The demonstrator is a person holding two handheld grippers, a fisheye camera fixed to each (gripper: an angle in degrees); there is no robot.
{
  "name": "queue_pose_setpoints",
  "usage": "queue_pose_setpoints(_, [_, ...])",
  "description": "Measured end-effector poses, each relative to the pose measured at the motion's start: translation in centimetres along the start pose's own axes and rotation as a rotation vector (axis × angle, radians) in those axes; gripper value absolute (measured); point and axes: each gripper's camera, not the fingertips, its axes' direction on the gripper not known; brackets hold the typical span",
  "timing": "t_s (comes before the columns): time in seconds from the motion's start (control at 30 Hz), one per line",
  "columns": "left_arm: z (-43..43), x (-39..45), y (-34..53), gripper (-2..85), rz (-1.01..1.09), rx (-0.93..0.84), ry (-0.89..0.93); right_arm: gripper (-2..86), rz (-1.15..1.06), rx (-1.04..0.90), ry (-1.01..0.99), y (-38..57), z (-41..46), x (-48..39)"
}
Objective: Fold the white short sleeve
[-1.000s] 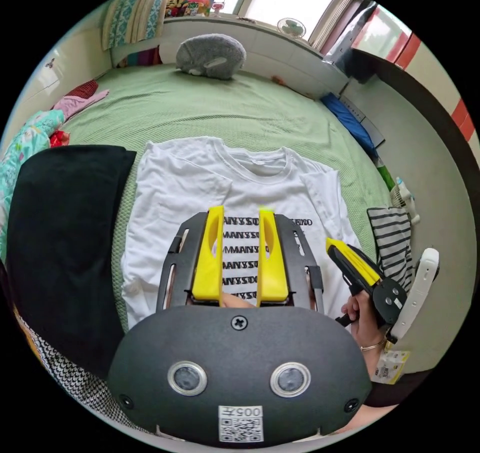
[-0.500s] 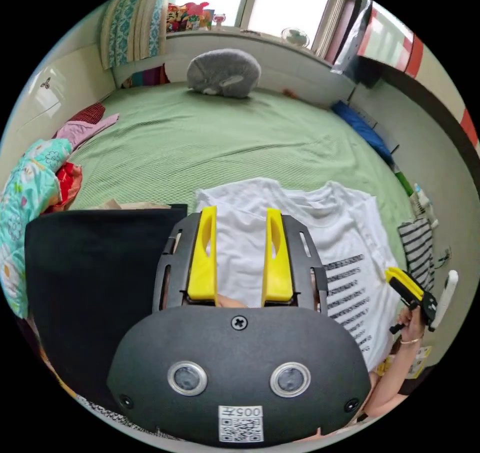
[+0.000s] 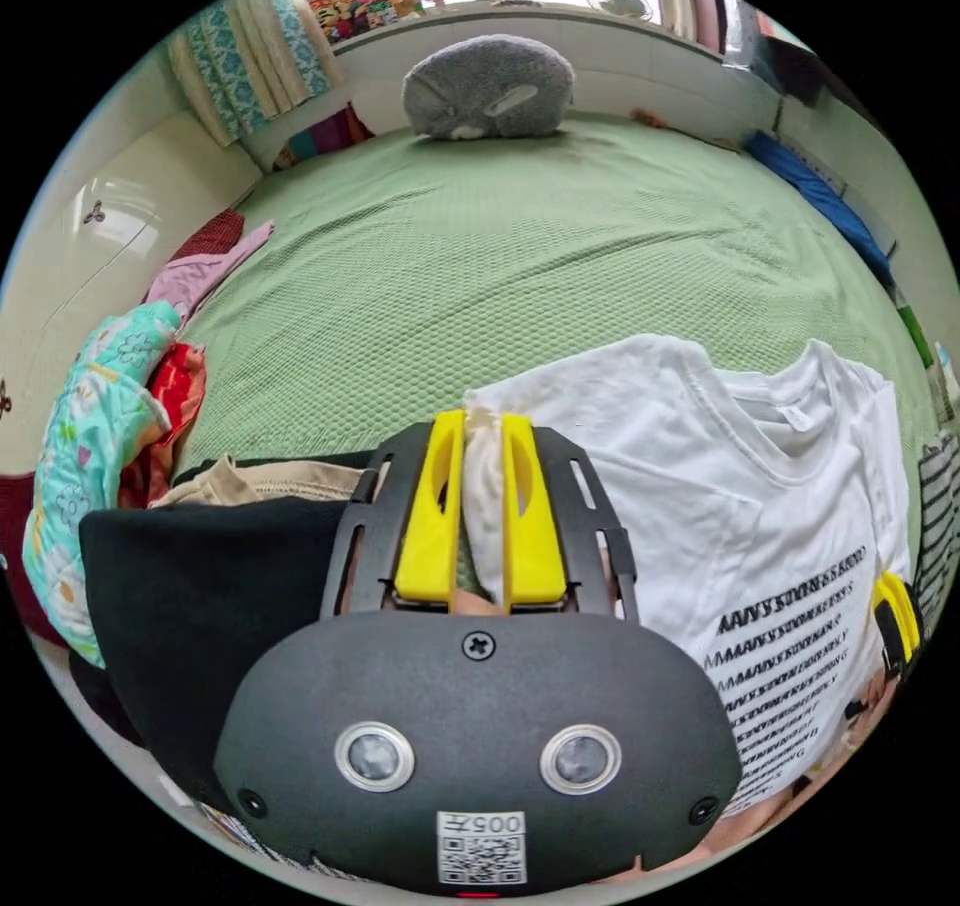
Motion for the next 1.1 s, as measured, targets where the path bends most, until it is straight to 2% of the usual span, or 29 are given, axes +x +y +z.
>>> queue_pose_setpoints(0.2, [1.1, -0.2, 0.8, 4.6, -0.046, 0.076, 0.068, 6.0, 0.016, -0.007, 0.035, -0.2, 0.4, -0.4])
queue_pose_setpoints(0.4, [1.6, 0.7, 0.3, 4.1, -0.021, 0.063, 0.027, 5.2, 0.031, -0.006, 0.056, -0.2, 0.5, -0.5])
queue_pose_setpoints(0.57, [2.0, 0.9, 0.4, 4.0, -0.018, 0.078, 0.028, 7.1, 0.085, 0.09, 0.004, 0.7, -1.1, 0.4])
queue_pose_setpoints(0.8, [2.0, 0.5, 0.3, 3.9, -0.03, 0.083, 0.062, 7.5, 0.072, 0.113, 0.02, 0.3, -2.0, 0.9])
queue_pose_setpoints(0.93, [1.9, 0.7, 0.4, 3.9, -0.03, 0.087, 0.06, 7.7, 0.127, 0.248, 0.016, -2.5, -3.0, 3.2])
queue_pose_setpoints(1.1, [1.6, 1.0, 0.7, 3.9, -0.026, 0.095, 0.049, 10.4, 0.109, 0.225, 0.063, -8.8, -0.1, 5.2])
